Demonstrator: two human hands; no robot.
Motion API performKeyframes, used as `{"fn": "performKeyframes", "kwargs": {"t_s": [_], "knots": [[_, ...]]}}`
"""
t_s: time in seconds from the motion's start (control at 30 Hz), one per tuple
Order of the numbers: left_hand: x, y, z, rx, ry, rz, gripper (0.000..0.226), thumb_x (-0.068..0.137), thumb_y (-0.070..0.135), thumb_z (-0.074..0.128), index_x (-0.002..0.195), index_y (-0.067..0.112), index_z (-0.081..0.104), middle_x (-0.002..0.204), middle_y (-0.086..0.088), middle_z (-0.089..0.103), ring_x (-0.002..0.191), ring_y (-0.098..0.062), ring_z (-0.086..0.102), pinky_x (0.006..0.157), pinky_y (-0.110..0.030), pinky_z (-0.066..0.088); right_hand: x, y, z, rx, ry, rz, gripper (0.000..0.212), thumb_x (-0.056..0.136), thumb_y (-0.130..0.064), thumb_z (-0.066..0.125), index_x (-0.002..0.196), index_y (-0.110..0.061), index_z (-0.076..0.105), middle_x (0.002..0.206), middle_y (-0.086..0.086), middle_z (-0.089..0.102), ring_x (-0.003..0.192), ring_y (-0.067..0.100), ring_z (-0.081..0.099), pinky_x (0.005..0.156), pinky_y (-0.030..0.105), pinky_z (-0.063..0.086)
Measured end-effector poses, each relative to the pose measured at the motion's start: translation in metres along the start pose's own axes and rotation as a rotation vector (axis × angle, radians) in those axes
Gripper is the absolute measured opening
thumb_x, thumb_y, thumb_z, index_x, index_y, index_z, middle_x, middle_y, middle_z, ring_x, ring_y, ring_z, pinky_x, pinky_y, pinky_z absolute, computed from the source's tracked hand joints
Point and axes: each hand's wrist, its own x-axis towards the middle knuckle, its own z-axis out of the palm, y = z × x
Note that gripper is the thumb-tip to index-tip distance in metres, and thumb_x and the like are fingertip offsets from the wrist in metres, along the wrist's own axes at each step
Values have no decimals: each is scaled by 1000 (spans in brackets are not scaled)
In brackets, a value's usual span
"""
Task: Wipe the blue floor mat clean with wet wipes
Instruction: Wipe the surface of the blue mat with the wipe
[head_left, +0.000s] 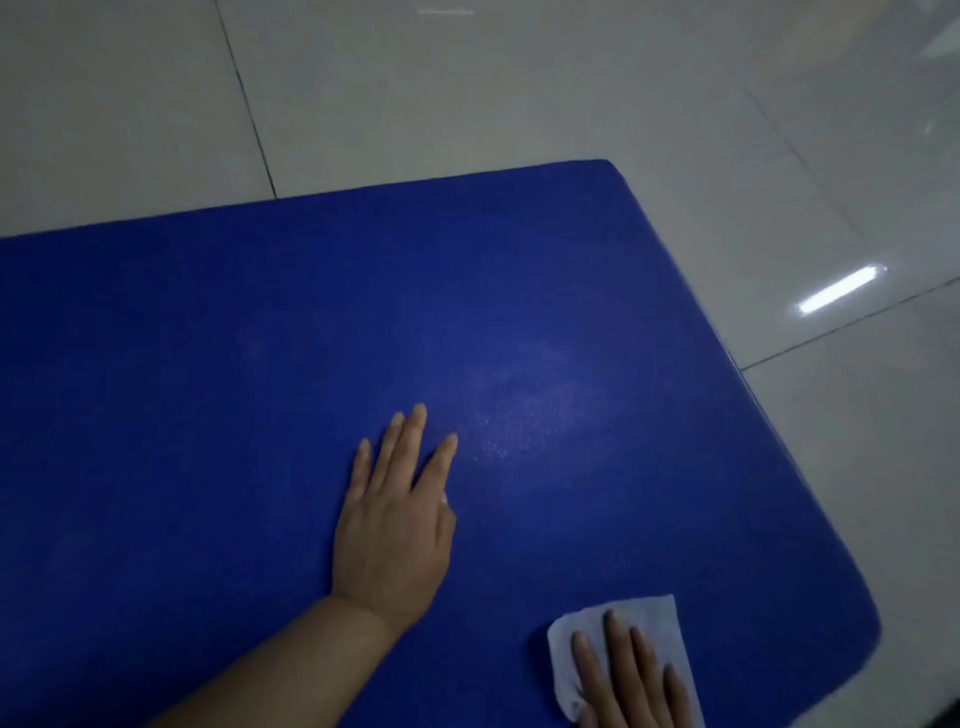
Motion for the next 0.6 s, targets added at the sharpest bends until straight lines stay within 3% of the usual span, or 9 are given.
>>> {"fn": "performKeyframes", "kwargs": {"t_s": [0.03, 0.07, 0.1, 0.13, 0.23, 0.3, 0.37, 0.43, 0.6], "knots": [[21, 1, -2, 35, 21, -4, 49, 92, 22, 32, 135, 12, 51, 152, -15, 32, 141, -28, 26, 119, -43, 11, 8, 3, 8, 25, 131, -10, 74, 56, -91, 23, 124, -67, 39, 116, -31, 58, 120, -7, 50, 96, 31, 36], [43, 2, -3, 66, 31, 1, 48, 93, 21, 35, 139, 13, 48, 155, -15, 27, 143, -29, 23, 119, -42, 8, 15, 0, 9, 66, 80, -25, 95, 34, -93, 54, 125, -67, 39, 120, -32, 56, 121, -6, 49, 97, 32, 34], [68, 3, -5, 76, 36, 10, 50, 95, 20, 38, 145, 14, 40, 158, -15, 17, 146, -28, 16, 118, -40, 3, 23, -3, -3, 41, -100, -9, 81, 58, -48, 8, 132, -62, 35, 135, -27, 49, 130, -1, 42, 101, 35, 30], [93, 2, -6, 80, 31, 7, 53, 98, 21, 37, 150, 16, 29, 160, -13, 5, 148, -26, 5, 117, -38, -4, 35, -3, -10, -107, -186, 1, 56, 88, -65, 24, 142, -52, 28, 150, -19, 34, 140, 6, 29, 105, 38, 24], [155, -12, -8, 166, -18, -45, 56, 102, 31, 27, 154, 20, 8, 160, -7, -13, 147, -21, -11, 116, -37, -10, 107, 24, -10, -136, -178, -260, 55, 99, -36, 25, 153, -31, 14, 161, -3, 8, 147, 15, 8, 114, 35, 11], [169, -20, -7, 188, -35, -64, 59, 100, 36, 26, 154, 20, 9, 161, -6, -9, 148, -21, -9, 117, -39, -7, 188, 21, -8, 30, -104, -250, 51, 101, -31, 28, 151, -23, 19, 160, 2, 10, 147, 19, 9, 117, 37, 11], [169, -22, -7, 187, -56, -64, 61, 98, 38, 27, 154, 20, 11, 161, -5, -5, 148, -21, -7, 118, -39, -6, 272, 9, -11, 343, 3, 0, 47, 103, -31, 24, 148, -18, 29, 158, 0, 17, 145, 15, 11, 118, 39, 16], [167, -24, -6, 179, -65, -50, 61, 96, 38, 25, 153, 21, 13, 161, -4, -4, 148, -20, -7, 118, -37, -7, 346, -5, -14, 417, 64, 169, 44, 105, -28, 24, 148, -20, 30, 158, -3, 17, 146, 11, 9, 119, 36, 16], [169, -28, -5, 209, -96, -46, 64, 90, 40, 24, 148, 15, 33, 158, -9, 18, 146, -24, 13, 116, -41, 5, 406, -41, 13, 184, -224, -92, 50, 104, -33, 19, 153, -25, 10, 160, -2, -6, 147, 16, -6, 118, 32, -4]]}}
